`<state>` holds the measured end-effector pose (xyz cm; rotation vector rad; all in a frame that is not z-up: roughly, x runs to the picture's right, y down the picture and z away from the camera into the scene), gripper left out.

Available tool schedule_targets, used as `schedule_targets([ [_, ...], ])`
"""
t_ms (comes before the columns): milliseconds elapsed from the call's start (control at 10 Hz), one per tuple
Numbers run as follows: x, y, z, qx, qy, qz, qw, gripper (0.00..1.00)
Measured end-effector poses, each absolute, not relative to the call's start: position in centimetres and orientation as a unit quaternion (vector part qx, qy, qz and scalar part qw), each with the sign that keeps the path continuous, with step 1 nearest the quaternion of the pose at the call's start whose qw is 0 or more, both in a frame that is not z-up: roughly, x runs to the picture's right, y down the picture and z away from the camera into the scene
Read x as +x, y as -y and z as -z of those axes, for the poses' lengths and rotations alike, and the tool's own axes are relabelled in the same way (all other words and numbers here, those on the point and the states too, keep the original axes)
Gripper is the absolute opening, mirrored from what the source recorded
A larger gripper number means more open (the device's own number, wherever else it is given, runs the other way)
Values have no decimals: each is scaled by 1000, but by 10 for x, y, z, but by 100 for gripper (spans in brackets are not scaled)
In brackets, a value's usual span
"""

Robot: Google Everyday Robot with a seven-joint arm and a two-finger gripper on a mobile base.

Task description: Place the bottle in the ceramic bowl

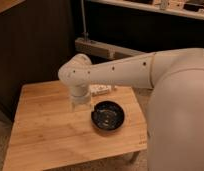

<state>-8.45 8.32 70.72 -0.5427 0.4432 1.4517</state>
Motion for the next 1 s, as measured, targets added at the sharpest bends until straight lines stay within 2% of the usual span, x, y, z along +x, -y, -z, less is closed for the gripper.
schedule_targets([
  [200, -58, -59, -722, -244, -136, -637, 718, 65],
  [600, -11, -26, -767, -357, 16, -491, 794, 65],
  [1000, 32, -6, -810, -412, 109, -392, 815, 65],
])
